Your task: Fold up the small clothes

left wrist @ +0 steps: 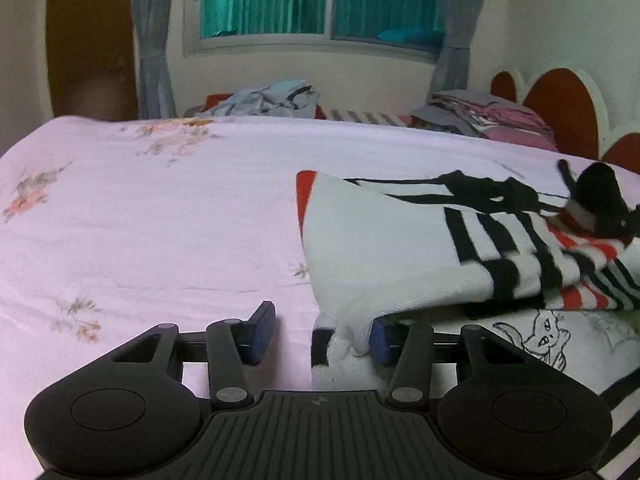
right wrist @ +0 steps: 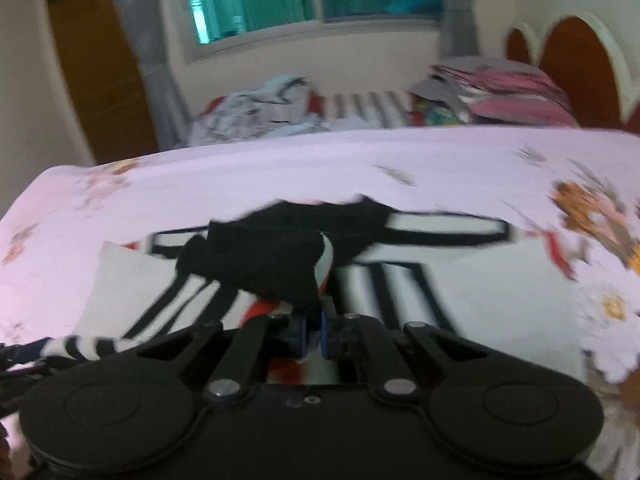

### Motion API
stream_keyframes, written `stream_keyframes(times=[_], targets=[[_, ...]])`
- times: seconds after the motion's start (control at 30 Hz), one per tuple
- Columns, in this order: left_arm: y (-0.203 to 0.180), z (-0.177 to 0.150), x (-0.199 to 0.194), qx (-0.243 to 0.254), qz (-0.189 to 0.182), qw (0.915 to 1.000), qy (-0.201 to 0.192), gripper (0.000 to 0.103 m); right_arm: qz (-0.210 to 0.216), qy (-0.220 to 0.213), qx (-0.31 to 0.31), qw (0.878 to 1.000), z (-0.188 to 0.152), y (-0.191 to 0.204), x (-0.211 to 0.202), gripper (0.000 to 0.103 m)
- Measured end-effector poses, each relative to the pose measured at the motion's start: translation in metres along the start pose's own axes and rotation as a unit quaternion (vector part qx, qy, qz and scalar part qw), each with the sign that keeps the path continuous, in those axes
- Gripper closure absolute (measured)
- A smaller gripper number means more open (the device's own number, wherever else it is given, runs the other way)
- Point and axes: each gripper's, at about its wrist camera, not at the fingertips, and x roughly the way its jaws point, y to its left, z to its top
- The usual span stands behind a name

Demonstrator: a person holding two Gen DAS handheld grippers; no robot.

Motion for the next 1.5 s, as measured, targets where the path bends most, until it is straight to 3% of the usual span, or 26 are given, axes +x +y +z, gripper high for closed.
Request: stream_keyframes(times=[0.07,0.13,0.4,0.47,0.57,0.67,0.73,0.8,0.83,0.93,1.0,1.13,1.27,1.37,1.43,1.47,1.5], targets=[[-0.006,-0.002,0.001,0.010,-0.005,0.9999,0.004,0.069,-0.010,0.014,0.020,1.000,-0.010,-0.013,0.003,0.097],[-0.006,-0.006,0.002,0.009,-0.007,0.9999,0.011,0.070,-0.015,0.028,0.034,0.999,-0.018,-0.020,0.007,0.097],[0.010,-0.007,0.006,-0.039,-0.017,0.9987,0.028,0.070,-0.016,0.032,0.079,0.996,-0.022,-0.045,0.005,0.077],[0.009,-0.007,0.007,-0.043,-0.018,0.9984,0.031,0.070,-0.012,0.041,0.087,0.995,-0.024,-0.048,0.009,0.078],[0.011,-0.005,0.007,-0.051,-0.024,0.9976,0.040,0.069,-0.013,0.033,0.083,0.996,-0.024,-0.050,0.005,0.094],[0.011,-0.003,0.002,-0.055,-0.038,0.9967,0.047,0.069,-0.029,0.002,0.051,0.998,-0.019,-0.043,-0.004,0.095],[0.012,-0.004,-0.003,-0.064,-0.049,0.9952,0.055,0.069,-0.039,0.012,0.023,0.999,-0.019,-0.039,0.001,0.094],[0.015,-0.005,-0.011,-0.081,-0.062,0.9927,0.064,0.069,-0.033,0.044,0.025,0.998,-0.021,-0.043,0.010,0.085],[0.018,-0.004,-0.017,-0.092,-0.067,0.9913,0.067,0.069,-0.028,0.042,0.031,0.998,-0.021,-0.046,0.008,0.084],[0.026,0.001,-0.032,-0.125,-0.080,0.9869,0.065,0.066,-0.022,0.023,0.049,0.998,-0.018,-0.056,-0.004,0.070],[0.029,0.009,-0.034,-0.140,-0.077,0.9855,0.055,0.043,-0.023,0.018,0.050,0.998,-0.016,-0.062,-0.008,0.066],[0.023,0.032,-0.011,-0.160,-0.077,0.9832,0.042,0.038,-0.031,0.018,0.063,0.997,-0.011,-0.072,-0.003,0.058],[0.021,0.049,0.039,-0.187,-0.076,0.9778,0.055,0.038,-0.027,0.030,0.073,0.997,-0.010,-0.078,0.006,0.051],[0.025,0.057,0.073,-0.215,-0.065,0.9727,0.058,0.038,-0.016,0.042,0.072,0.996,-0.011,-0.077,0.017,0.052],[0.025,0.059,0.089,-0.219,-0.063,0.9720,0.059,0.039,-0.014,0.041,0.068,0.997,-0.011,-0.075,0.020,0.063],[0.024,0.059,0.096,-0.217,-0.059,0.9725,0.058,0.047,-0.015,0.040,0.065,0.997,-0.010,-0.072,0.022,0.068],[0.024,0.059,0.102,-0.217,-0.058,0.9727,0.059,0.063,-0.014,0.037,0.060,0.997,-0.009,-0.070,0.023,0.077]])
